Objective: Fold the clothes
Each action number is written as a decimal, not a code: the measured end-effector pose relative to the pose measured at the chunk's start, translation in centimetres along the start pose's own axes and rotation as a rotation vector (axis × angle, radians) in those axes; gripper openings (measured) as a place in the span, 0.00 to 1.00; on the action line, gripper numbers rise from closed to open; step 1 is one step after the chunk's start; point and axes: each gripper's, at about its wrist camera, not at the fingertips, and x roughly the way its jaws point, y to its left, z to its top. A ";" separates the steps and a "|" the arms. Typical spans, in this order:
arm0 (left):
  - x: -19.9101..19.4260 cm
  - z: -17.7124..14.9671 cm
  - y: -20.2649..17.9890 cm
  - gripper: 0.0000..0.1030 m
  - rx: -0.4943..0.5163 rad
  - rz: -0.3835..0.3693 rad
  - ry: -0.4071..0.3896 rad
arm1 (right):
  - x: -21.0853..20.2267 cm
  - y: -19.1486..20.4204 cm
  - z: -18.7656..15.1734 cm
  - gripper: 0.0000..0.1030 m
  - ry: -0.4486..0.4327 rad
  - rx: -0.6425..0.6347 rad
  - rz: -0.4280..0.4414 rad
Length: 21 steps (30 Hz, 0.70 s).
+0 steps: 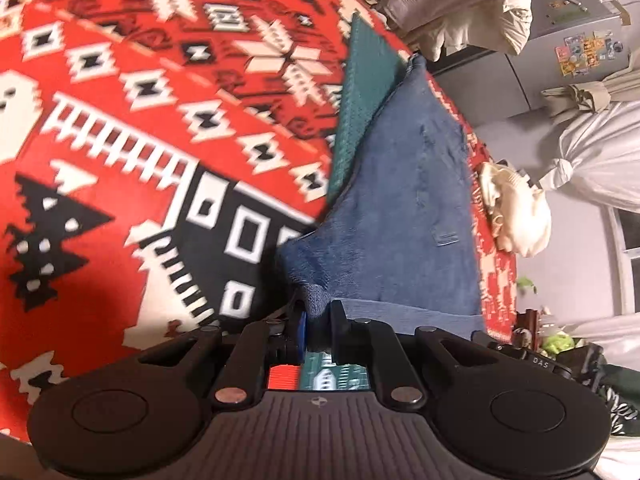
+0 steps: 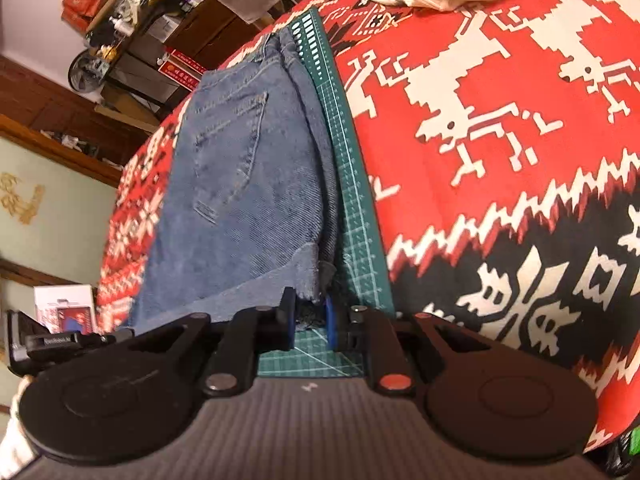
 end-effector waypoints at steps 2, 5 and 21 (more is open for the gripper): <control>-0.1 -0.3 0.3 0.11 0.000 -0.007 -0.010 | 0.1 0.0 -0.5 0.14 -0.007 -0.014 -0.006; -0.5 -0.8 0.2 0.11 0.017 0.006 -0.014 | -0.1 0.5 -1.2 0.14 -0.007 -0.036 -0.018; -3.9 -3.4 -4.4 0.19 0.372 0.184 -0.184 | -4.6 5.0 -4.3 0.20 -0.164 -0.338 -0.177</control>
